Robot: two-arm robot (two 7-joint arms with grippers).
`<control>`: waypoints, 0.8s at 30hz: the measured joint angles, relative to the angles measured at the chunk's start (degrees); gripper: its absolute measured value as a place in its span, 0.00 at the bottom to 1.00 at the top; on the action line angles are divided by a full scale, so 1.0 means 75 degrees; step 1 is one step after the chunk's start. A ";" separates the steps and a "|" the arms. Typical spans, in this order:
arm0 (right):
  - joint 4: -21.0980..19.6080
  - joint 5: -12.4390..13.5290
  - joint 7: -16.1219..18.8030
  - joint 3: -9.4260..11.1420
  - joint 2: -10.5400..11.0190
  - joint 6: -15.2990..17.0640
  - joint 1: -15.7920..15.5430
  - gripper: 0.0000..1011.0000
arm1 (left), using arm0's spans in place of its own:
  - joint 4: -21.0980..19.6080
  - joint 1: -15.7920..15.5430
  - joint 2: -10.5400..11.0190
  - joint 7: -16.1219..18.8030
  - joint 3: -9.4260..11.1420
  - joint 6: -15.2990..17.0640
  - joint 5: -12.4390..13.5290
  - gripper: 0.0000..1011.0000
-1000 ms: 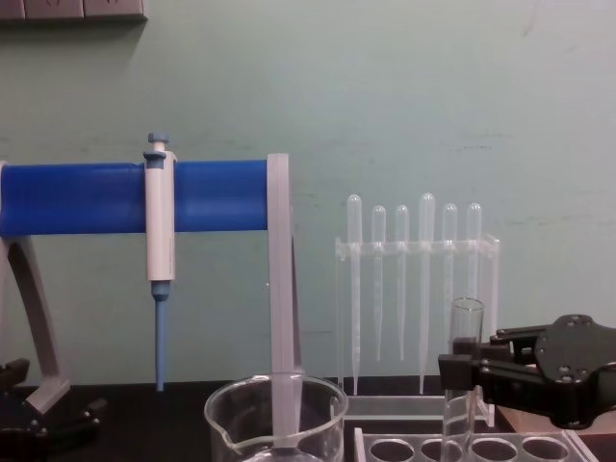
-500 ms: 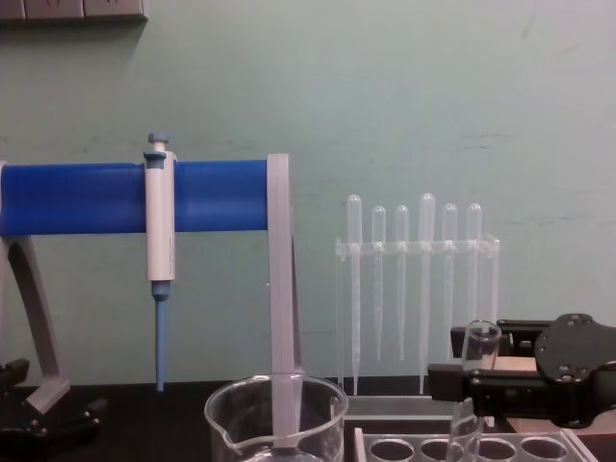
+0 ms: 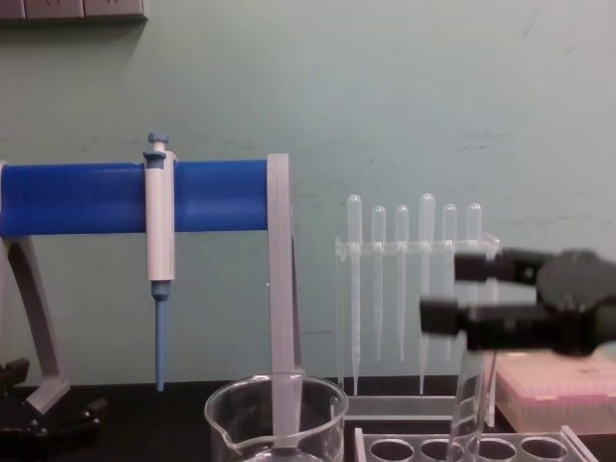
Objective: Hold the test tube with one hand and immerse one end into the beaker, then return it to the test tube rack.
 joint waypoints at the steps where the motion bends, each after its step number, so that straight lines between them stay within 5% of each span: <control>1: 0.0000 0.0000 0.0000 0.0000 0.0000 0.0000 0.0000 0.99 | 0.0000 0.0000 0.0000 0.0000 0.0000 0.0000 0.0000 0.99; 7: -0.0415 0.0217 -0.0568 0.0503 -0.0012 -0.0183 -0.0467 0.99 | 0.0000 0.0000 0.0000 0.0000 0.0000 0.0000 0.0000 0.99; 13: -0.0498 0.0411 -0.1547 0.1019 -0.0338 0.0052 -0.0906 0.99 | 0.0000 0.0000 0.0000 0.0000 0.0000 0.0000 0.0000 0.99; 24: -0.0047 -0.0225 -0.3659 0.1343 -0.1285 0.0492 -0.1287 0.99 | 0.0000 0.0000 0.0000 0.0000 0.0000 0.0000 0.0000 0.99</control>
